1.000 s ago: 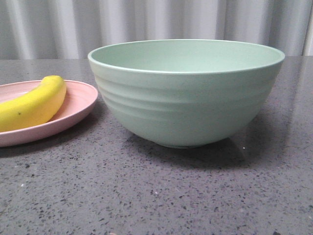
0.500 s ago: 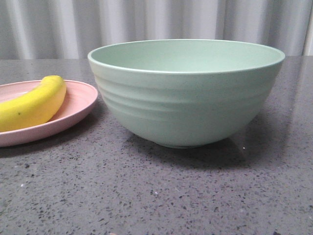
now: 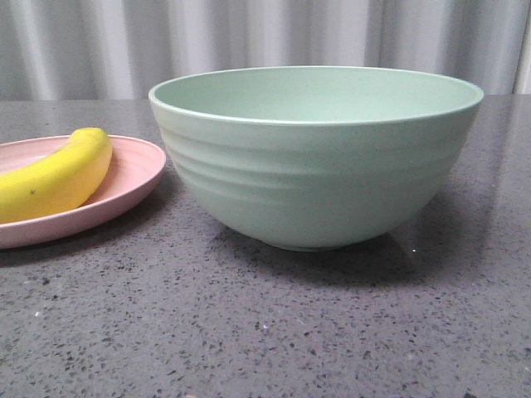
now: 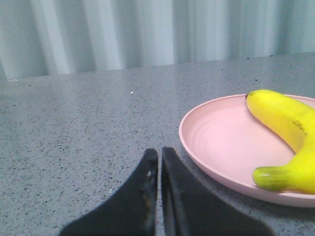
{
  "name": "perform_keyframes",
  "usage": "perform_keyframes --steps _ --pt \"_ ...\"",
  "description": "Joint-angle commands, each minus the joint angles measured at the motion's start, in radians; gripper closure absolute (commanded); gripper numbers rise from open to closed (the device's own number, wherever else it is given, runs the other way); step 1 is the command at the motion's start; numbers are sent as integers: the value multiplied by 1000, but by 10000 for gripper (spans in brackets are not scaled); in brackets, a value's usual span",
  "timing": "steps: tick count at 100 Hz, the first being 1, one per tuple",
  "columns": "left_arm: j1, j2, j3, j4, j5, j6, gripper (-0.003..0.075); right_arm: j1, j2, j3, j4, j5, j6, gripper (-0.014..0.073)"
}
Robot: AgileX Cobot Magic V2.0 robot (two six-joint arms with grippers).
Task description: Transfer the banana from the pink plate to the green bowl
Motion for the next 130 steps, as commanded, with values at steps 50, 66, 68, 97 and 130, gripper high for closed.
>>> perform_keyframes --steps 50,66,68,97,130 --pt "3 249 -288 -17 -73 -9 741 -7 265 -307 168 359 -7 657" --pt "3 343 -293 -17 -140 -9 740 -7 433 -392 227 427 -7 657" --pt "3 352 -293 -17 -147 -9 739 -7 449 -399 237 424 -7 657" --pt "3 395 -293 -18 -258 -9 377 -7 582 -410 267 414 -7 657" --pt "-18 468 -374 -46 -126 -9 336 -7 595 -410 267 432 -7 657"
